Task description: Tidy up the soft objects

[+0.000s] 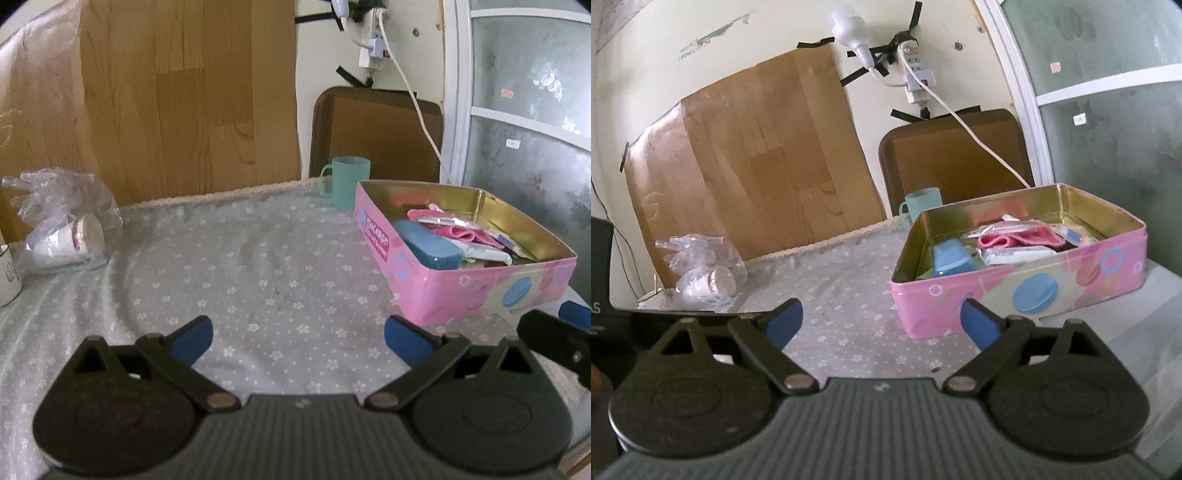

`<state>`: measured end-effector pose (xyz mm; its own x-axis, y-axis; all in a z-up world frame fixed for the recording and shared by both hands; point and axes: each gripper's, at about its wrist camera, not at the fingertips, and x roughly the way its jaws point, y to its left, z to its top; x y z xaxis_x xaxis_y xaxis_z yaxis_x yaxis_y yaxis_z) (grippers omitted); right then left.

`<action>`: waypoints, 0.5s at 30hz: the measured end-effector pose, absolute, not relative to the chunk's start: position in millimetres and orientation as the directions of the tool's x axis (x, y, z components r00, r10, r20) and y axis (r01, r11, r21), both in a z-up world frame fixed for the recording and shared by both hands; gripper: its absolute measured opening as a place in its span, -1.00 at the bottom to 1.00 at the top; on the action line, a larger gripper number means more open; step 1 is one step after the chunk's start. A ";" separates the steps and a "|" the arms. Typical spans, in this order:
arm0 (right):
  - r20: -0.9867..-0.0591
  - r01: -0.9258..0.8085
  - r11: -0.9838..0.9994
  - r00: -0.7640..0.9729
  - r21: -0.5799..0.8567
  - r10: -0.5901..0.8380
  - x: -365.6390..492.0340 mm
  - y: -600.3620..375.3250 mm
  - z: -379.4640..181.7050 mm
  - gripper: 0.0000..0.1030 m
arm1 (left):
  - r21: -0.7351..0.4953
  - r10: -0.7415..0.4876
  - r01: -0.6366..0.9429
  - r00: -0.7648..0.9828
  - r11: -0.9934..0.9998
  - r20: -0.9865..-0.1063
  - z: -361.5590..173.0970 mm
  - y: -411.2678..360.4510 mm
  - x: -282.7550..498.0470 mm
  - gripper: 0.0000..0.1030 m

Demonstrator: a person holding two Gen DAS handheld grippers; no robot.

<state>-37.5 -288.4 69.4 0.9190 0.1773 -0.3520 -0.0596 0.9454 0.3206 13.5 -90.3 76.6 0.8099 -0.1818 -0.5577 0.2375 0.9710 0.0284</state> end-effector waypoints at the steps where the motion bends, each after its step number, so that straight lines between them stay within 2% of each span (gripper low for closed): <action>1: -0.349 -0.059 0.946 0.921 0.318 0.175 -39.0 -287.9 70.5 0.86 | 0.031 -0.180 0.236 0.815 0.971 -0.550 77.1 -90.4 12.3 0.99; 10: -0.340 -0.052 0.948 0.926 0.314 0.163 -46.9 -283.5 74.0 0.87 | 0.052 -0.152 0.202 0.861 0.978 -0.485 80.0 -84.7 -0.1 0.99; 15: -0.322 -0.051 0.951 0.934 0.307 0.154 -51.2 -281.9 76.0 0.89 | 0.052 -0.161 0.217 0.845 0.975 -0.510 77.6 -85.0 -0.5 0.99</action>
